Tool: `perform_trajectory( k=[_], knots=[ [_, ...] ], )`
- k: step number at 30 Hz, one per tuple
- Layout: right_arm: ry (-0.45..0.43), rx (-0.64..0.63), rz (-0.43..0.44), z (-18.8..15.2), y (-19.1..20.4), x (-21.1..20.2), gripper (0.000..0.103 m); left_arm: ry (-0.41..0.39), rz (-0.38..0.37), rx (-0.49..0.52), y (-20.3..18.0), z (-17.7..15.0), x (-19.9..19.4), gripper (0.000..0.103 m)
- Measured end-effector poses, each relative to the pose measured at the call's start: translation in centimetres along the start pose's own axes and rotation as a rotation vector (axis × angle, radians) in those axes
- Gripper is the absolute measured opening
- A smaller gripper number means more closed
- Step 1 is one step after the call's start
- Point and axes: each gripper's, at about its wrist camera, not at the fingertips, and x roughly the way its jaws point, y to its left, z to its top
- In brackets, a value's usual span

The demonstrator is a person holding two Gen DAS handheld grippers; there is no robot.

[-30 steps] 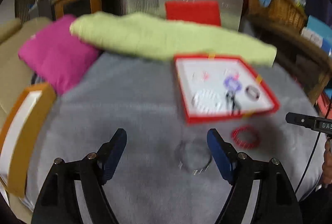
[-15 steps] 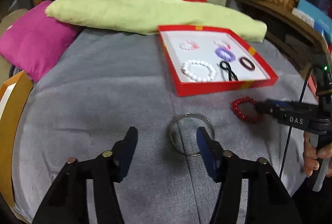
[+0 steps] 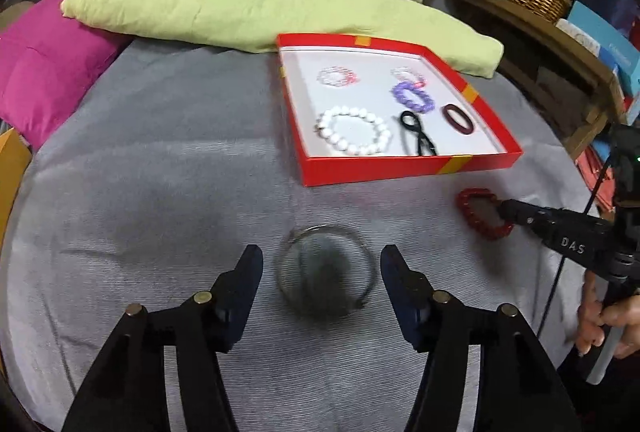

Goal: Organize jewelry
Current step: 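Grasp the silver bangle with left tool while right tool grasps the red bead bracelet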

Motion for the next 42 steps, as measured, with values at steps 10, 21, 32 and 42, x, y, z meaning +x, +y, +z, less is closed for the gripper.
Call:
perform_trajectory(
  k=[10, 21, 32, 42],
  knots=[
    [0.010, 0.032, 0.022, 0.0, -0.4, -0.1, 0.010, 0.039, 0.057, 0.048, -1.3, 0.2, 2.2, 0.063],
    [0.006, 0.023, 0.014, -0.2, -0.3, 0.1, 0.012, 0.066, 0.050, 0.023, -1.0, 0.0, 2.7, 0.063],
    [-0.013, -0.021, 0.015, -0.3, 0.5, -0.4, 0.010, 0.021, 0.005, 0.053, -2.3, -0.2, 2.5, 0.063],
    [-0.075, 0.049, 0.024, 0.5, -1.8, -2.4, 0.010, -0.075, -0.005, 0.069, -4.0, 0.8, 0.3, 0.063]
  ],
)
